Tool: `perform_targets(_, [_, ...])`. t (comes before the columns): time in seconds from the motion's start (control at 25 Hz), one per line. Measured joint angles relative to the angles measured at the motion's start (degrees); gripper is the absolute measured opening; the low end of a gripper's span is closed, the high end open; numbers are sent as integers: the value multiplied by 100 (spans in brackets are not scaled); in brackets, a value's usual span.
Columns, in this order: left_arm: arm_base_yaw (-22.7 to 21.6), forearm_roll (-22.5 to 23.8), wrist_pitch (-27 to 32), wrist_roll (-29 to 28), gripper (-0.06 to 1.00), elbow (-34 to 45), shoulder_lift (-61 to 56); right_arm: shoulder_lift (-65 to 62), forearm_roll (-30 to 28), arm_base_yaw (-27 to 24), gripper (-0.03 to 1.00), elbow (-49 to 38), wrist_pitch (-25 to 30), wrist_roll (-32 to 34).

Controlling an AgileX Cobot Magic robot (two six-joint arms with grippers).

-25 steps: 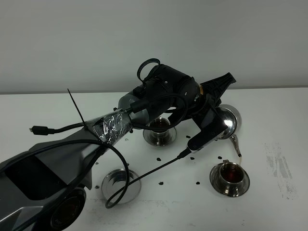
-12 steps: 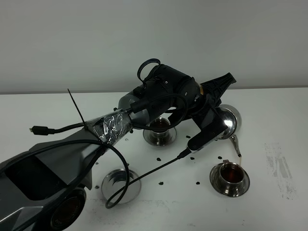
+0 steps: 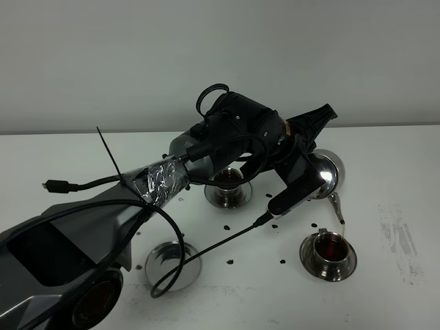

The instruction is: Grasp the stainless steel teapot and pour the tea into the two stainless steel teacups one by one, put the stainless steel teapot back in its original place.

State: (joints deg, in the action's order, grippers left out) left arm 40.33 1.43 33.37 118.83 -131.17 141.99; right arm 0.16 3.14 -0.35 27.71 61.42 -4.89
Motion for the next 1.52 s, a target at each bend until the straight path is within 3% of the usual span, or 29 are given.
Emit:
perform_targets(0.48, [0,-23,13,0,26,0,0,0,0,0,56,0,0,0])
perform_targets(0.92, [0,-143,566,-82,26,0,-101,0,0,0,56,0,0,0])
perform_targets(1.2, [-17,-174,822,-1045,26,0,-218,0,0,0,56,0,0,0])
perform_targets(1.52, [-120,-143,1315,-3085,26,0,-381,0,0,0,56,0,0,0])
